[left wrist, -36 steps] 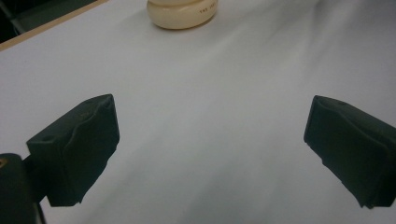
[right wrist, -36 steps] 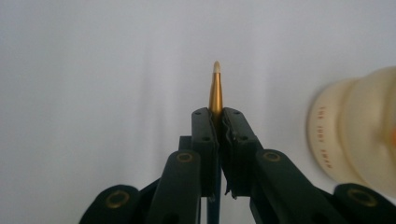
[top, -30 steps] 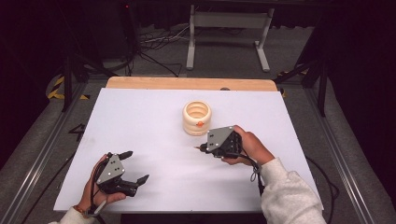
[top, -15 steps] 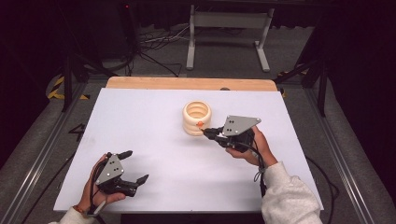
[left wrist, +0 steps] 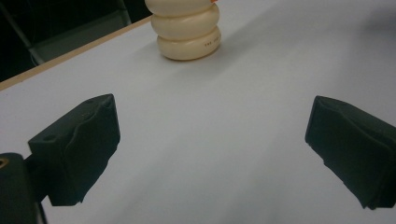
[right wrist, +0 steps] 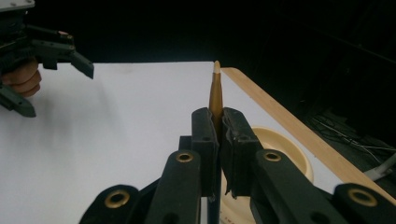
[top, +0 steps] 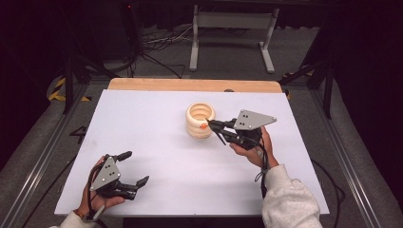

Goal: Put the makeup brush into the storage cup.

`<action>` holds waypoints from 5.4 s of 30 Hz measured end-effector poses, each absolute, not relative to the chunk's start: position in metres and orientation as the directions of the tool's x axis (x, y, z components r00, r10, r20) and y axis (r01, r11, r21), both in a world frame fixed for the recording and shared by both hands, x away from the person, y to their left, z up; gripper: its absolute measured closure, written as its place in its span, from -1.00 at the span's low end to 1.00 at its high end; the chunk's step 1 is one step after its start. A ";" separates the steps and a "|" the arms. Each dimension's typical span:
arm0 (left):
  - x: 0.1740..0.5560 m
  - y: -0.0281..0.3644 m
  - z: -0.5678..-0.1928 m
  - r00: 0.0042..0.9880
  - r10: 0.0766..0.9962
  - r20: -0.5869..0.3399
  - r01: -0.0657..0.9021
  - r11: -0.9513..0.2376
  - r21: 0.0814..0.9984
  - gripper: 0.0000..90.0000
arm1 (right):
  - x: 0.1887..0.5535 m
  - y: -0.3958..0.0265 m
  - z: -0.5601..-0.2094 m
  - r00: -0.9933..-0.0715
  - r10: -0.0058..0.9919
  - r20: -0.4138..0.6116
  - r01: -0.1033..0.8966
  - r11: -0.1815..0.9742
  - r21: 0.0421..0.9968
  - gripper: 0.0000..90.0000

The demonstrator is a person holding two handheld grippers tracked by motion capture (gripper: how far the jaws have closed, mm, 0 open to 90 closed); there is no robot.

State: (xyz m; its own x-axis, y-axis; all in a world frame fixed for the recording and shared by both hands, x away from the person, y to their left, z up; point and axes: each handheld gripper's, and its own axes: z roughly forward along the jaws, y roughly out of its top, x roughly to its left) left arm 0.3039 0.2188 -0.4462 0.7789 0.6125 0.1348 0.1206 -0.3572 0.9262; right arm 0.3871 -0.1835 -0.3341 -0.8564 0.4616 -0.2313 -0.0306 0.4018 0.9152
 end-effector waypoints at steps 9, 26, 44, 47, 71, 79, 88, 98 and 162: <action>0.303 0.222 -0.445 0.782 0.608 0.134 0.100 -0.335 0.937 -0.94 | 0.391 -0.188 -0.329 -0.828 0.531 -0.181 -0.023 0.291 0.957 0.88; 0.307 0.228 -0.446 0.764 0.634 0.118 0.123 -0.324 0.938 -0.93 | 0.403 -0.179 -0.315 -0.799 0.576 -0.173 -0.061 0.209 0.976 0.88; 0.307 0.229 -0.448 0.762 0.639 0.105 0.133 -0.314 0.940 -0.92 | 0.427 -0.171 -0.308 -0.783 0.608 -0.134 -0.067 0.131 0.989 0.88; 0.307 0.230 -0.448 0.761 0.640 0.105 0.132 -0.312 0.941 -0.92 | 0.431 -0.165 -0.308 -0.781 0.610 -0.136 -0.068 0.134 0.989 0.88; 0.304 0.232 -0.447 0.742 0.661 0.116 0.124 -0.305 0.944 -0.92 | 0.473 -0.151 -0.330 -0.744 0.666 -0.043 0.002 0.066 0.998 0.88; 0.304 0.233 -0.447 0.738 0.664 0.118 0.124 -0.306 0.944 -0.91 | 0.483 -0.149 -0.348 -0.737 0.676 -0.022 0.030 0.065 0.997 0.88; 0.303 0.234 -0.447 0.735 0.669 0.112 0.130 -0.301 0.945 -0.91 | 0.486 -0.146 -0.364 -0.728 0.685 0.010 0.061 0.050 0.997 0.88; 0.304 0.233 -0.448 0.736 0.667 0.115 0.132 -0.307 0.942 -0.91 | 0.482 -0.150 -0.375 -0.725 0.689 0.023 0.080 0.051 0.996 0.88; 0.304 0.235 -0.448 0.738 0.665 0.111 0.146 -0.318 0.937 -0.91 | 0.467 -0.164 -0.372 -0.656 0.752 -0.065 0.054 0.132 0.990 -0.07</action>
